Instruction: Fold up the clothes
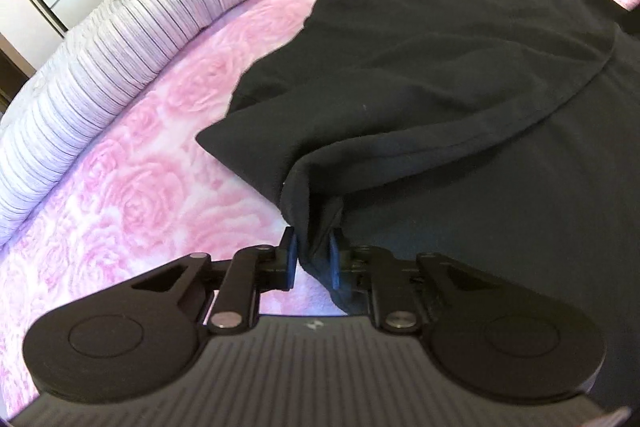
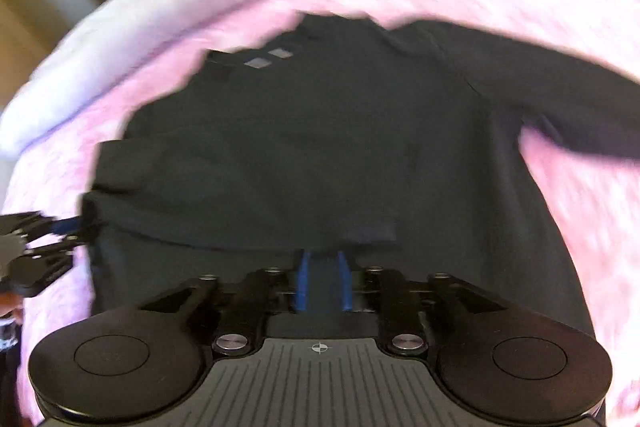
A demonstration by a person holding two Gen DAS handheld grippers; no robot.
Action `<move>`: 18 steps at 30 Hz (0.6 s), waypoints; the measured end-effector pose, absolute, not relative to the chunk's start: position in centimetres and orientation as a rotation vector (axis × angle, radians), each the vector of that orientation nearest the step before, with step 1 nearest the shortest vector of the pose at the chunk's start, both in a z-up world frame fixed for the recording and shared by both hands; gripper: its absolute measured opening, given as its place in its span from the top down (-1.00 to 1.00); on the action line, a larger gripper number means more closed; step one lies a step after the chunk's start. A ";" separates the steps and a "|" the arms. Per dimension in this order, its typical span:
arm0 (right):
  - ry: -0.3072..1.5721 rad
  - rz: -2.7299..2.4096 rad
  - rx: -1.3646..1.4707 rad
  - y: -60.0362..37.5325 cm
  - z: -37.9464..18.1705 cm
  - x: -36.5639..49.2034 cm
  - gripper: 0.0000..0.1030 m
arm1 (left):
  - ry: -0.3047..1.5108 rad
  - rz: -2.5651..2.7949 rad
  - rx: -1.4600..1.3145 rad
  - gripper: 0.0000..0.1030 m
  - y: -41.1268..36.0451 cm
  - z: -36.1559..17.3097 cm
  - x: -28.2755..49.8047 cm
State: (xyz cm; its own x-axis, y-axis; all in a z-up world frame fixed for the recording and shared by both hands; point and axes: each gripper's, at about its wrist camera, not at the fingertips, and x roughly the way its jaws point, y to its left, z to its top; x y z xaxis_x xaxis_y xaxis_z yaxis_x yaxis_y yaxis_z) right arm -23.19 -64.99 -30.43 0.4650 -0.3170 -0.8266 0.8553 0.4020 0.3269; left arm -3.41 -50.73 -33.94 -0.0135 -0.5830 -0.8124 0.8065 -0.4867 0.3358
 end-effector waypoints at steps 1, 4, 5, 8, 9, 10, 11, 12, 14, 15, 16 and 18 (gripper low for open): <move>0.752 -0.782 0.805 -65.6 -30.3 -21.8 0.23 | 0.279 -1.698 1.202 0.78 -50.7 -33.9 -3.4; 0.750 -0.618 0.685 -67.3 -29.8 -17.1 0.12 | 0.323 -1.667 1.158 0.81 -50.5 -33.7 -2.9; 0.758 -0.565 0.655 -67.9 -30.0 -14.7 0.12 | 0.349 -1.654 1.131 0.82 -50.3 -33.7 -2.6; 0.778 -0.425 0.581 -69.5 -30.5 -7.4 0.12 | 0.387 -1.630 1.071 0.82 -49.7 -34.3 -2.0; 0.782 -0.381 0.570 -69.8 -30.6 -5.3 0.12 | 0.400 -1.622 1.049 0.82 -49.5 -34.5 -1.8; 0.785 -0.338 0.559 -70.1 -30.6 -3.1 0.12 | 0.409 -1.616 1.028 0.82 -49.3 -34.6 -1.6; 0.791 -0.290 0.547 -70.3 -30.6 -0.9 0.12 | 0.398 -1.607 1.009 0.82 -49.0 -34.6 -1.4; 0.802 -0.236 0.534 -70.3 -30.6 1.4 0.12 | 0.387 -1.599 0.999 0.82 -48.7 -34.6 -1.3; 0.835 -0.145 0.485 -70.0 -30.8 5.6 0.12 | 0.345 -1.584 1.003 0.83 -48.0 -34.8 -1.6; 0.856 -0.111 0.450 -69.7 -30.9 7.7 0.12 | 0.314 -1.579 1.018 0.84 -47.7 -35.0 -1.9; 0.878 -0.092 0.410 -69.5 -31.1 9.6 0.12 | 0.285 -1.573 1.031 0.85 -47.4 -35.1 -2.2; 0.928 -0.051 0.364 -69.1 -31.6 12.7 0.12 | 0.319 -1.556 1.001 1.00 -47.3 -35.2 -1.9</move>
State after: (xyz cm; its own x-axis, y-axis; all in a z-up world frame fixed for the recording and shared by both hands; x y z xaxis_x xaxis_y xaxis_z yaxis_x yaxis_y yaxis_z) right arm 12.72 -69.10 -31.63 0.6027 0.1127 -0.7900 0.1984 0.9377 0.2851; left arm -1.88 -47.32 -35.16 0.0683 -0.6723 -0.7371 0.9081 -0.2642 0.3250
